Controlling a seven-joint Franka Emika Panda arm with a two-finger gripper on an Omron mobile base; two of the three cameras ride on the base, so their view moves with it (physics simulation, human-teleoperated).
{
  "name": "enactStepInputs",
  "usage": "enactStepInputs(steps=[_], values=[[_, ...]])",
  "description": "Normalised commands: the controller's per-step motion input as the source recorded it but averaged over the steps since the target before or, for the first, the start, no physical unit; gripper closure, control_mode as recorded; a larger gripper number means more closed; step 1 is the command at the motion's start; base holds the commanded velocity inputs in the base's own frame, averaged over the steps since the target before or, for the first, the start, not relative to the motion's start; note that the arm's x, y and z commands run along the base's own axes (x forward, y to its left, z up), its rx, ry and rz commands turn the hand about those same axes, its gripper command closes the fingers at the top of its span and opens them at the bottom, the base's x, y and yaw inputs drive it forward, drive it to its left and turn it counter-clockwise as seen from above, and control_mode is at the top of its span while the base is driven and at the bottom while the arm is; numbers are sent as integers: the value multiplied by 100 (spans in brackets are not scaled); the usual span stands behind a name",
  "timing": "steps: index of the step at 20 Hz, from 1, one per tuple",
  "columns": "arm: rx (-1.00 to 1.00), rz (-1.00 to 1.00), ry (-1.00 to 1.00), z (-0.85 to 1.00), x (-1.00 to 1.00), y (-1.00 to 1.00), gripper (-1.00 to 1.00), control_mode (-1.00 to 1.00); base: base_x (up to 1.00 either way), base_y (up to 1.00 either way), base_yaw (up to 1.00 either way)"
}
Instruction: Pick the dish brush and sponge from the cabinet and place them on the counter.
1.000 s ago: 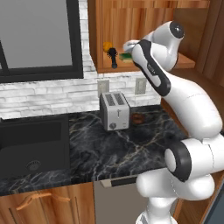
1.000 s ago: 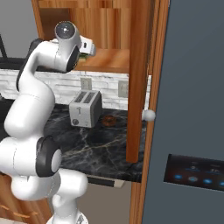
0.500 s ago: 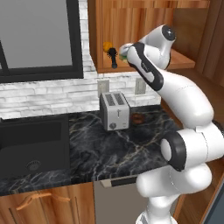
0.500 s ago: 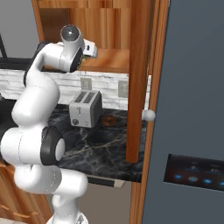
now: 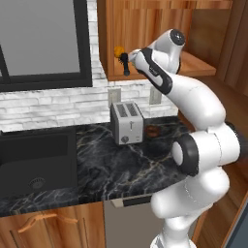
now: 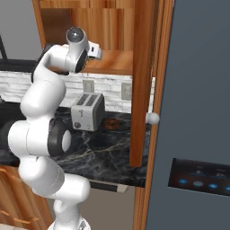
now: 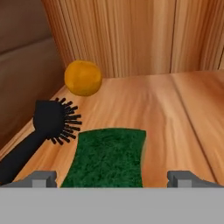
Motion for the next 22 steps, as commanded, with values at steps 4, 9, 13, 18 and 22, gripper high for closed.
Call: enactStepInputs(steps=[4, 9, 13, 18, 22], values=[[-2, 0, 5, -8, 43, 4, -100, -100, 0, 0, 0], [-2, 0, 6, -11, 39, 4, -100, -100, 0, 0, 0], [-3, 0, 8, -21, 26, 3, -100, -100, 0, 0, 0], [-3, 0, 6, -24, 9, 2, 100, -100, 0, 0, 0], [-1, 0, 0, -24, 0, 0, 100, -100, 0, 0, 0]])
